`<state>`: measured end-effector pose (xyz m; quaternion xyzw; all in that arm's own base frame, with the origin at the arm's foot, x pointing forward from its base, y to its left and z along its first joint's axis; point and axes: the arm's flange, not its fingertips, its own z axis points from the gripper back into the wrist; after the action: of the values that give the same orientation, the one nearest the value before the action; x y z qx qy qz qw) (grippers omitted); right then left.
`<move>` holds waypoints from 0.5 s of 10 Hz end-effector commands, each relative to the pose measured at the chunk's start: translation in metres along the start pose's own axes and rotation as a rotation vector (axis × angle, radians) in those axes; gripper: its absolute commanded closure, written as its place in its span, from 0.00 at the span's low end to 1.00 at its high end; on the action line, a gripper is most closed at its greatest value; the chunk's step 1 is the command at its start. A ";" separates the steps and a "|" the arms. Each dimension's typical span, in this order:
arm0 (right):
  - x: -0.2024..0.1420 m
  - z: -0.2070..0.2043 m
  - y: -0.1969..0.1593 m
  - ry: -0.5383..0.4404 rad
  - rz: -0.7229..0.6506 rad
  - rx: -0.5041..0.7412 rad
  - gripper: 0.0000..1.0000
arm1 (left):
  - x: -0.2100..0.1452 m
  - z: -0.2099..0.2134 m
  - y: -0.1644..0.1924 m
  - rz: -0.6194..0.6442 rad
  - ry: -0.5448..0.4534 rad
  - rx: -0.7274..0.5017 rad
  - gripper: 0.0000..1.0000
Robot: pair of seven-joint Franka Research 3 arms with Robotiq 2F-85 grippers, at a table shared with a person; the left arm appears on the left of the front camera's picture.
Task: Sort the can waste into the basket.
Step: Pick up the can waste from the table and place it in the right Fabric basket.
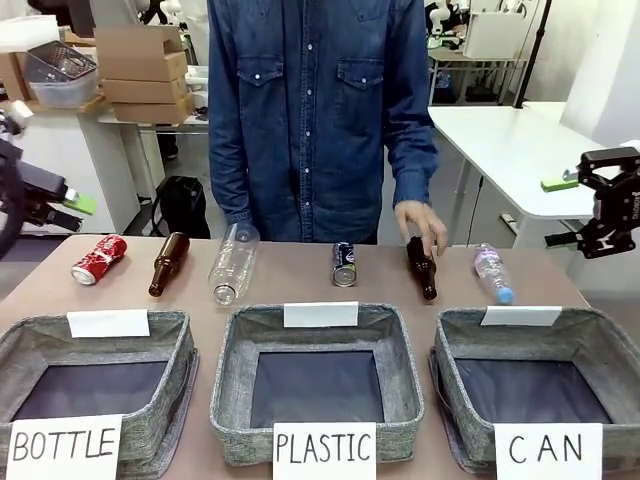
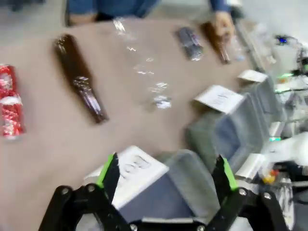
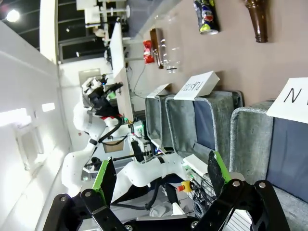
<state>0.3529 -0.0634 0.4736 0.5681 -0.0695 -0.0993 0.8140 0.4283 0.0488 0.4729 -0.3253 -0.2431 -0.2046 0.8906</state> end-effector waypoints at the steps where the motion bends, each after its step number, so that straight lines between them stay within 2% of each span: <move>1: 0.002 0.002 0.001 0.002 0.027 0.012 0.00 | 0.012 -0.025 0.002 -0.156 0.062 0.575 0.00; 2: 0.002 0.002 0.001 0.002 0.027 0.012 0.00 | 0.022 -0.028 0.004 -0.236 -0.005 0.638 0.00; 3: 0.002 0.002 0.001 0.002 0.027 0.012 0.00 | 0.037 -0.019 0.014 -0.165 -0.210 0.652 0.00; 4: 0.002 0.002 0.001 0.002 0.027 0.012 0.00 | 0.045 0.002 0.021 0.222 -0.435 0.232 0.00; 5: 0.002 0.002 0.001 0.002 0.027 0.012 0.00 | 0.040 -0.013 -0.001 -0.205 -0.069 0.433 0.00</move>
<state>0.3530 -0.0635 0.4735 0.5680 -0.0692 -0.0993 0.8141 0.4705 0.0463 0.4908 -0.1390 -0.3629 -0.1500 0.9091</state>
